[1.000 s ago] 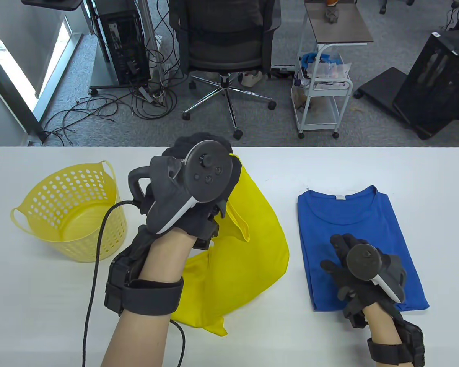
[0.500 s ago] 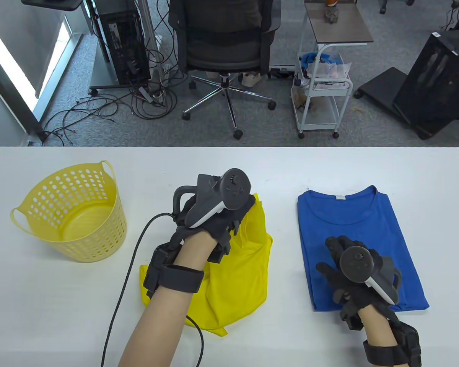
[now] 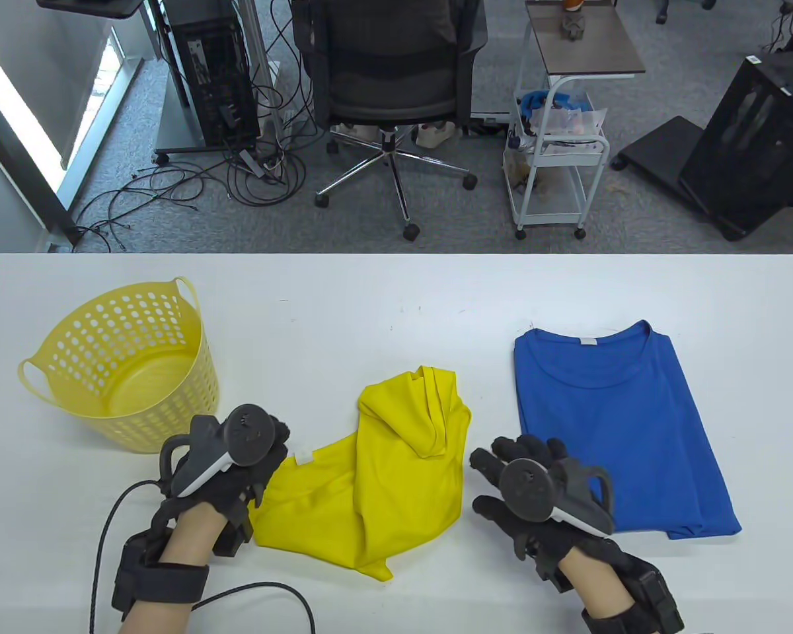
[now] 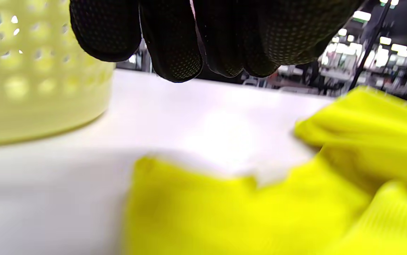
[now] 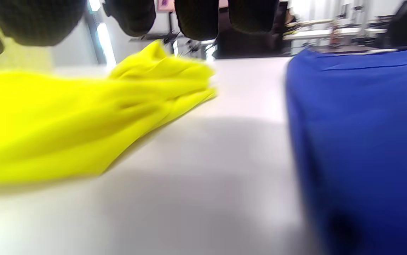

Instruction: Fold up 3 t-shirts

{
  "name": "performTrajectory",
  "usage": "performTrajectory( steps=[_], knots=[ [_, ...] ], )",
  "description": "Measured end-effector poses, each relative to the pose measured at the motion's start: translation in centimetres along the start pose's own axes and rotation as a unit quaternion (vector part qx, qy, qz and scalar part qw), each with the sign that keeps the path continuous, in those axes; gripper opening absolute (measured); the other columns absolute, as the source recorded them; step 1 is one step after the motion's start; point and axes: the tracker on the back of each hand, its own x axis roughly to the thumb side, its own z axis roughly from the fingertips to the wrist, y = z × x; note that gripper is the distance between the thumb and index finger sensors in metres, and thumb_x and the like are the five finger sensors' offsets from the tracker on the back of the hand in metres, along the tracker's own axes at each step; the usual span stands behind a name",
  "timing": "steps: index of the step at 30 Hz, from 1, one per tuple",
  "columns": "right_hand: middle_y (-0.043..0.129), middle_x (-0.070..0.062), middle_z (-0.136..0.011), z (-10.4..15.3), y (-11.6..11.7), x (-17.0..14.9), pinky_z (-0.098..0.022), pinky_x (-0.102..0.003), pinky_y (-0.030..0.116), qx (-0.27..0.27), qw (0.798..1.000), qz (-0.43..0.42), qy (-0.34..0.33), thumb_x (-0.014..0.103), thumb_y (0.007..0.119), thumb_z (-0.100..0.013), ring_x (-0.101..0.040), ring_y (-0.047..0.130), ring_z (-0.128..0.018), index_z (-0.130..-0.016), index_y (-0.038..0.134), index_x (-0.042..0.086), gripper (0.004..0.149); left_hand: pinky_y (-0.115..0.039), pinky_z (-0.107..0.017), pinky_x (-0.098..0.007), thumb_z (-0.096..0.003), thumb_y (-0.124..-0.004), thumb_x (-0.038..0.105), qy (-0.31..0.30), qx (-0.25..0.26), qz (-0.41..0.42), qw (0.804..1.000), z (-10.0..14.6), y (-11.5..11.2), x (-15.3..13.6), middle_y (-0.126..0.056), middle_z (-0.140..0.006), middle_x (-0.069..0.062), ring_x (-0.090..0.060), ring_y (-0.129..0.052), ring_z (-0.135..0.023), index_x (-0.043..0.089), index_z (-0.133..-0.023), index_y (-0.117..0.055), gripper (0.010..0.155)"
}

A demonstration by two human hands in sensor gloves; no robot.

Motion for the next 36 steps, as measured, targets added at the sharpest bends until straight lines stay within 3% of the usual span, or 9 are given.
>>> performTrajectory(
  steps=[3, 7, 9, 11, 16, 24, 28, 33, 36],
  knots=[
    [0.057, -0.012, -0.108, -1.2, 1.0, 2.8, -0.071, -0.074, 0.032, 0.070, 0.996, 0.046, -0.016, 0.050, 0.078, -0.039, -0.050, 0.051, -0.101, -0.096, 0.061, 0.037, 0.061, -0.077, -0.060, -0.044, -0.0438, -0.077, 0.041, 0.006, -0.013, -0.035, 0.999, 0.5, -2.3, -1.4, -0.080, -0.093, 0.010, -0.020, -0.084, -0.083, 0.037, -0.085, -0.078, 0.042],
    [0.058, -0.014, -0.108, -2.9, 2.3, 4.8, -0.071, -0.074, 0.029, 0.102, 0.992, 0.072, -0.008, 0.049, 0.077, -0.039, -0.052, 0.049, -0.101, -0.092, 0.067, 0.038, 0.055, -0.077, -0.061, -0.044, -0.0449, -0.075, 0.033, -0.011, -0.030, -0.073, 0.997, 0.4, -4.8, -2.6, -0.076, -0.097, 0.013, -0.020, -0.083, -0.084, 0.039, -0.088, -0.075, 0.043],
    [0.059, -0.014, -0.107, -4.0, 2.9, 5.0, -0.071, -0.074, 0.028, 0.115, 0.986, 0.124, 0.012, 0.049, 0.076, -0.039, -0.052, 0.049, -0.100, -0.091, 0.069, 0.038, 0.054, -0.075, -0.063, -0.045, -0.0456, -0.075, 0.031, -0.007, -0.040, -0.083, 0.996, 0.4, -4.6, -2.8, -0.073, -0.099, 0.016, -0.020, -0.080, -0.088, 0.041, -0.089, -0.072, 0.045],
    [0.060, -0.013, -0.107, -5.1, 3.5, 4.8, -0.071, -0.074, 0.029, 0.115, 0.979, 0.163, 0.035, 0.050, 0.075, -0.039, -0.051, 0.051, -0.100, -0.089, 0.067, 0.042, 0.051, -0.075, -0.063, -0.045, -0.0455, -0.075, 0.029, -0.008, -0.030, -0.081, 0.996, 0.4, -4.6, -2.8, -0.077, -0.096, 0.016, -0.020, -0.081, -0.087, 0.041, -0.086, -0.076, 0.043],
    [0.057, -0.017, -0.107, -8.5, 3.2, 2.6, -0.072, -0.073, 0.028, 0.115, 0.972, 0.146, 0.141, 0.047, 0.074, -0.041, -0.053, 0.047, -0.100, -0.091, 0.064, 0.040, 0.051, -0.076, -0.063, -0.044, -0.0452, -0.076, 0.029, -0.023, -0.044, -0.074, 0.996, 0.1, -4.9, -1.9, -0.082, -0.089, 0.013, -0.017, -0.084, -0.082, 0.040, -0.084, -0.077, 0.040],
    [0.054, -0.015, -0.108, -13.1, 2.8, -0.2, -0.073, -0.072, 0.029, 0.112, 0.960, 0.119, 0.226, 0.047, 0.073, -0.041, -0.050, 0.047, -0.101, -0.090, 0.059, 0.043, 0.051, -0.075, -0.064, -0.045, -0.0452, -0.077, 0.032, -0.070, -0.062, -0.059, 0.994, 0.7, -4.9, 0.2, -0.082, -0.090, 0.012, -0.017, -0.082, -0.084, 0.040, -0.085, -0.077, 0.041],
    [0.051, -0.013, -0.108, -13.5, 2.4, -0.8, -0.073, -0.071, 0.029, 0.112, 0.962, 0.098, 0.231, 0.047, 0.072, -0.041, -0.048, 0.046, -0.101, -0.092, 0.057, 0.043, 0.053, -0.076, -0.063, -0.045, -0.0422, -0.079, 0.041, -0.073, -0.011, -0.082, 0.994, 0.8, -4.7, 0.2, -0.082, -0.092, 0.012, -0.018, -0.083, -0.083, 0.040, -0.085, -0.078, 0.043],
    [0.053, -0.014, -0.108, -11.0, 0.3, -1.2, -0.072, -0.071, 0.032, 0.051, 0.976, 0.072, 0.200, 0.048, 0.072, -0.041, -0.048, 0.049, -0.100, -0.095, 0.057, 0.039, 0.057, -0.074, -0.064, -0.046, -0.0409, -0.081, 0.045, -0.052, -0.057, -0.090, 0.993, 0.5, -5.1, -0.5, -0.075, -0.098, 0.013, -0.020, -0.080, -0.087, 0.041, -0.090, -0.071, 0.050],
    [0.053, -0.014, -0.108, -8.5, -0.6, -1.6, -0.072, -0.072, 0.032, 0.033, 0.980, 0.066, 0.184, 0.049, 0.072, -0.041, -0.049, 0.049, -0.100, -0.095, 0.057, 0.039, 0.057, -0.072, -0.066, -0.047, -0.0412, -0.083, 0.040, -0.046, -0.075, -0.104, 0.991, 0.5, -5.2, -0.2, -0.071, -0.100, 0.014, -0.021, -0.078, -0.089, 0.041, -0.092, -0.067, 0.053]
  ],
)
